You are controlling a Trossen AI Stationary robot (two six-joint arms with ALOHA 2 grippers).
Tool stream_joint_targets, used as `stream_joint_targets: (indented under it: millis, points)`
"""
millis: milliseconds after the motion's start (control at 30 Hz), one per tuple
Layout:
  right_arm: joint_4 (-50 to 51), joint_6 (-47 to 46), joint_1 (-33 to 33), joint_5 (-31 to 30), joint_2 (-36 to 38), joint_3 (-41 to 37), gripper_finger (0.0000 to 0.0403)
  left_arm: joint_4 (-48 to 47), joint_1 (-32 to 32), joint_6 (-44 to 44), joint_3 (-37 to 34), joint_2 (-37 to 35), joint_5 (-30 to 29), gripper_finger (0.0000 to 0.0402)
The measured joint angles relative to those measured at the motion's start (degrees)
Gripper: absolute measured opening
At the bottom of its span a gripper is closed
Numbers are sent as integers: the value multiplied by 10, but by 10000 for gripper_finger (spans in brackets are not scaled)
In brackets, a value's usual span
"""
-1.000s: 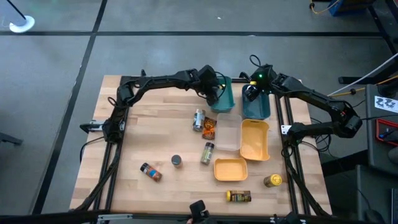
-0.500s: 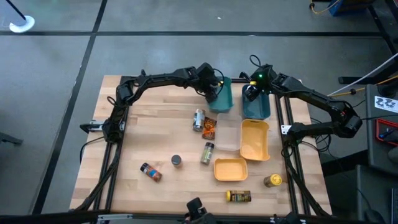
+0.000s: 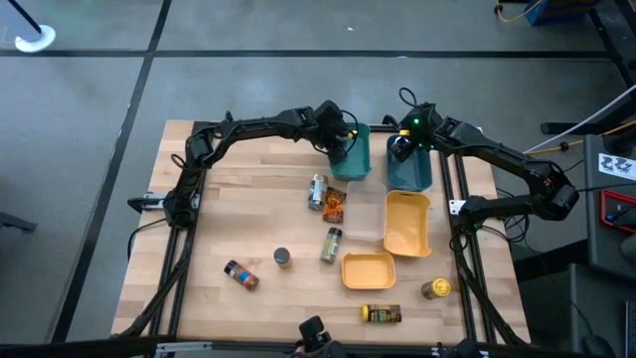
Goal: Sort spices by type
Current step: Put the green seasoning into the green bin
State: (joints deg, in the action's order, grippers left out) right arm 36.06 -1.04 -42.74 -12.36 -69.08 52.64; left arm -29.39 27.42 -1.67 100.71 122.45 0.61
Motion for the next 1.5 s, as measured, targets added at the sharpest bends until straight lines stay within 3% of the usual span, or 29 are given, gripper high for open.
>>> stream_joint_targets:
  millis: [733,1067,1500]
  points:
    - [0,0,0,0,0,0,246,0,0,2,0,-1,0,197]
    - [0,0,0,0,0,0,246,1,0,-9,0,-1,0,240]
    - [1,0,0,0,0,0,246,-4,0,-9,2,-8,0,241]
